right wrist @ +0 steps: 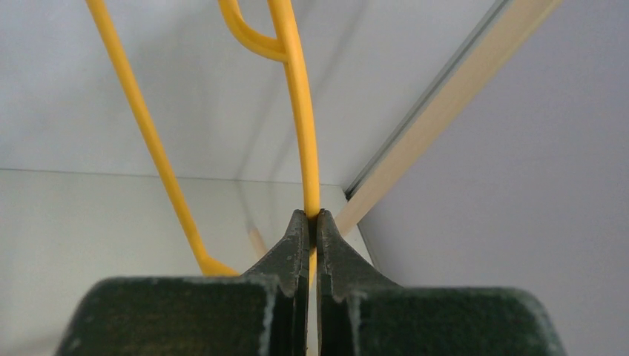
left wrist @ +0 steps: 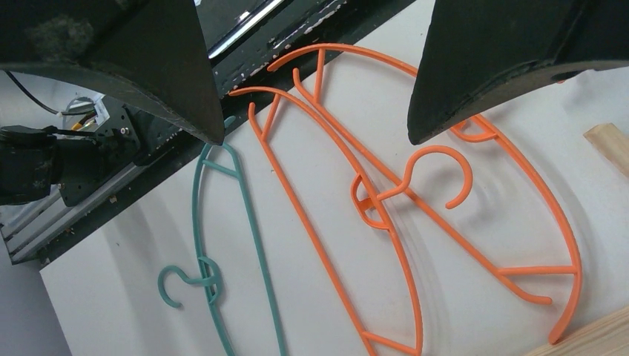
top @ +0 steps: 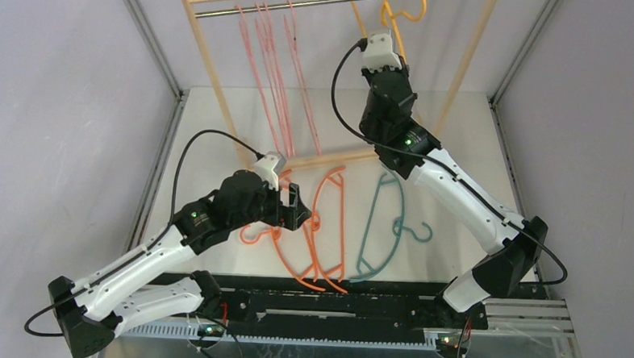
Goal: Organize the hangers
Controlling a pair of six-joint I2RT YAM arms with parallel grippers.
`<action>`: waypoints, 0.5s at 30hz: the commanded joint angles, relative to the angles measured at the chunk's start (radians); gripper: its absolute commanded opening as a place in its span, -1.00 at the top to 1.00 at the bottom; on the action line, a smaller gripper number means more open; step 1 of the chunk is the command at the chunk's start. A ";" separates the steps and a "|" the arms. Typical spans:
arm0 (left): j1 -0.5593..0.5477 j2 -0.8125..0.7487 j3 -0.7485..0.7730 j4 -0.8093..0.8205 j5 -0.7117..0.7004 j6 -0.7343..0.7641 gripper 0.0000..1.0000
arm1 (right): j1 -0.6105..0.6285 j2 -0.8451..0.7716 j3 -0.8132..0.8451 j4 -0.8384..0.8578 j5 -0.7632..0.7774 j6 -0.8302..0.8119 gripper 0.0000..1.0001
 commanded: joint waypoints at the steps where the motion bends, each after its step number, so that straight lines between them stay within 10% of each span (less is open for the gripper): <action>1: -0.001 -0.012 0.055 0.016 -0.002 0.026 -0.94 | -0.006 0.008 0.074 0.056 -0.001 -0.027 1.00; 15: 0.022 -0.100 0.022 -0.024 -0.031 0.025 -0.94 | -0.040 0.168 0.201 -0.145 -0.045 0.119 1.00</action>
